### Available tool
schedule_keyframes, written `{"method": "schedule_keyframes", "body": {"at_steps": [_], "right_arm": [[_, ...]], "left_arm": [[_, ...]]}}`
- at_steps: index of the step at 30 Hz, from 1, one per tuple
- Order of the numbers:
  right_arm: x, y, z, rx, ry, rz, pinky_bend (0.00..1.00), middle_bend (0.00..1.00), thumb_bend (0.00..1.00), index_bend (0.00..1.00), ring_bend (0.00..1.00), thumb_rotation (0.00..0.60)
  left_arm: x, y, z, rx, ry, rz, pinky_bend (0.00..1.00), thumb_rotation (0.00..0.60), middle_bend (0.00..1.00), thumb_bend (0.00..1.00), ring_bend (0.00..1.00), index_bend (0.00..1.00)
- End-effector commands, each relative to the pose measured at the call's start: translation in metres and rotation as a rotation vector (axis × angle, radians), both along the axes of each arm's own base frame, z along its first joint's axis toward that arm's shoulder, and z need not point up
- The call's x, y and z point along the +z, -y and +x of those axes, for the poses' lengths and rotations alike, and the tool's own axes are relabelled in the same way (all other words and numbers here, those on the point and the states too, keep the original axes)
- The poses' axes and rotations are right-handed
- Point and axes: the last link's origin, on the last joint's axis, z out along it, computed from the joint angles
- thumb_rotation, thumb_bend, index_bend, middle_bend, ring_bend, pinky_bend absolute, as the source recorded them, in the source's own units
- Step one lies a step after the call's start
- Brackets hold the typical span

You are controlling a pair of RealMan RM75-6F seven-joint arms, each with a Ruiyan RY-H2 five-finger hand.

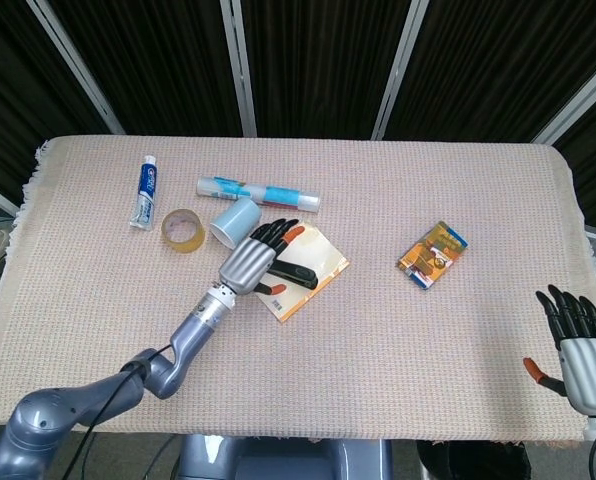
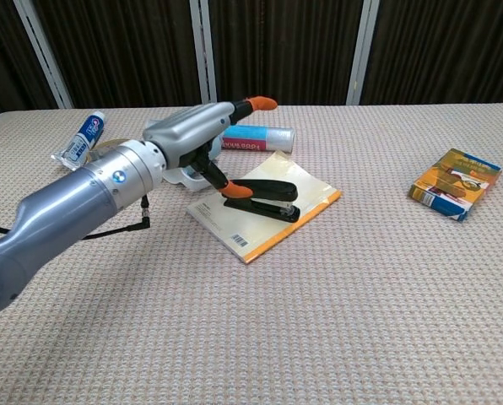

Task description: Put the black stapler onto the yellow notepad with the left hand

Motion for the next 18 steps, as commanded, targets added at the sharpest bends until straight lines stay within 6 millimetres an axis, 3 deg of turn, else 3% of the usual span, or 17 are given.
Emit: {"method": "schedule_keyframes", "body": {"at_steps": [1, 2, 3, 10, 18], "right_arm": [[0.001, 0.0, 0.001, 0.003, 0.001, -0.008, 0.0, 0.0, 0.17, 0.0, 0.0, 0.6], [0.001, 0.0, 0.001, 0.004, 0.002, -0.012, 0.0, 0.0, 0.17, 0.0, 0.0, 0.6], [0.002, -0.001, 0.002, 0.006, 0.002, -0.016, 0.0, 0.0, 0.17, 0.0, 0.0, 0.6], [0.003, 0.001, 0.0, -0.002, 0.006, -0.027, 0.0, 0.0, 0.17, 0.0, 0.0, 0.6], [0.004, 0.005, -0.003, -0.022, 0.0, -0.036, 0.0, 0.0, 0.17, 0.0, 0.0, 0.6]], "left_arm": [[0.055, 0.025, -0.028, -0.005, -0.012, 0.035, 0.12, 0.6, 0.0, 0.13, 0.0, 0.0], [0.051, 0.04, -0.039, -0.005, -0.07, -0.003, 0.12, 0.599, 0.0, 0.13, 0.0, 0.0], [0.072, 0.044, -0.053, 0.005, -0.088, 0.031, 0.12, 0.6, 0.0, 0.14, 0.0, 0.0], [0.122, 0.093, -0.086, 0.043, -0.107, 0.005, 0.13, 0.599, 0.0, 0.17, 0.0, 0.0], [0.151, 0.14, -0.137, 0.18, -0.232, 0.219, 0.14, 0.598, 0.0, 0.2, 0.0, 0.0]]}}
